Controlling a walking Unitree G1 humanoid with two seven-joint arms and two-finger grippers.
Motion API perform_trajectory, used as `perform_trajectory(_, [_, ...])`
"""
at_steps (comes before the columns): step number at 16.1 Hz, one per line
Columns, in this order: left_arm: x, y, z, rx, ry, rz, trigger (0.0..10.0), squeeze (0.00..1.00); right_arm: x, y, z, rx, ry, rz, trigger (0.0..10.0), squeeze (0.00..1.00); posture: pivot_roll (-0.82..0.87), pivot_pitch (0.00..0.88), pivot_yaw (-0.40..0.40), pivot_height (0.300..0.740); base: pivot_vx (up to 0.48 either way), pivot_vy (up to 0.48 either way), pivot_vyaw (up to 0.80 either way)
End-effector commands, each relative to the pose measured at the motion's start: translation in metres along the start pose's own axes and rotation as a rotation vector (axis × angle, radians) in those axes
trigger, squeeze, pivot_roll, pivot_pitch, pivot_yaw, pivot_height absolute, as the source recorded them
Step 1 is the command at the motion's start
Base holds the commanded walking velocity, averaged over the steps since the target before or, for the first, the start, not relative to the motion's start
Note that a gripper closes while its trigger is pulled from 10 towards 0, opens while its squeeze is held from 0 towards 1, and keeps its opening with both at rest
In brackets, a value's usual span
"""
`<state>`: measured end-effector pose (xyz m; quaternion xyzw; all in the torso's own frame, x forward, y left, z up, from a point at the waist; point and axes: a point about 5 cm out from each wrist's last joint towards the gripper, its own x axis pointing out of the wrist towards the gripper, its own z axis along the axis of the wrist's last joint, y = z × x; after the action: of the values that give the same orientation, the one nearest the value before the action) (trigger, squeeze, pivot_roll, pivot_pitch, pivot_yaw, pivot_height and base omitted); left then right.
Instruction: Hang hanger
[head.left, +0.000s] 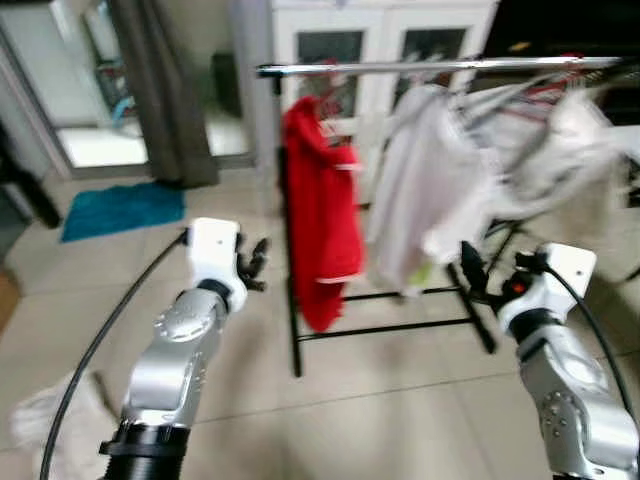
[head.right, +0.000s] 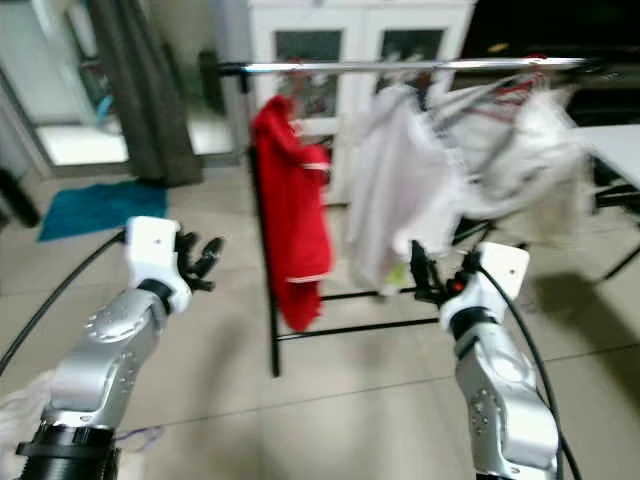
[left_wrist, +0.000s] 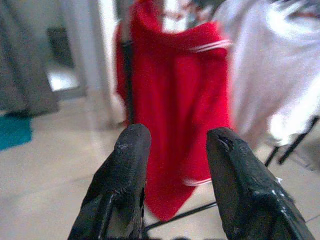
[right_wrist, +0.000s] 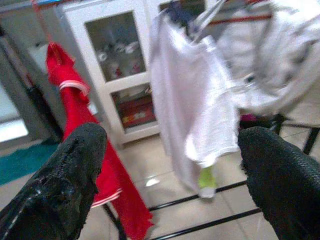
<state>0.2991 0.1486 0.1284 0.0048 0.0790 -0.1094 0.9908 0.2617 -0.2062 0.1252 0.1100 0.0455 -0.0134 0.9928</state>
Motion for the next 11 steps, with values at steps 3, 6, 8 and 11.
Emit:
perform_trajectory(3, [0.000, 0.010, 0.002, 0.034, -0.007, 0.025, 10.0, 0.12, 0.000, 0.010, -0.003, 0.013, 0.028, 0.012, 10.0, 0.00, -0.03, 0.000, 0.030, 0.740, 0.000, -0.419, 0.00])
perform_trajectory(6, [0.002, 0.009, 0.003, 0.039, -0.013, 0.020, 10.0, 0.11, 0.000, 0.010, -0.003, 0.013, 0.033, 0.002, 10.0, 0.00, -0.03, 0.000, 0.033, 0.740, 0.000, -0.387, 0.00])
perform_trajectory(8, [0.003, 0.010, 0.004, 0.038, -0.020, 0.018, 10.0, 0.12, 0.002, 0.003, -0.001, -0.096, 0.022, -0.057, 10.0, 0.00, -0.03, 0.000, 0.029, 0.740, 0.000, -0.379, 0.00])
perform_trajectory(11, [0.003, -0.011, 0.007, 0.116, -0.036, -0.085, 10.0, 0.00, 0.002, 0.000, 0.002, -0.120, 0.010, -0.085, 10.0, 0.00, -0.03, 0.000, 0.026, 0.740, 0.000, -0.235, 0.00])
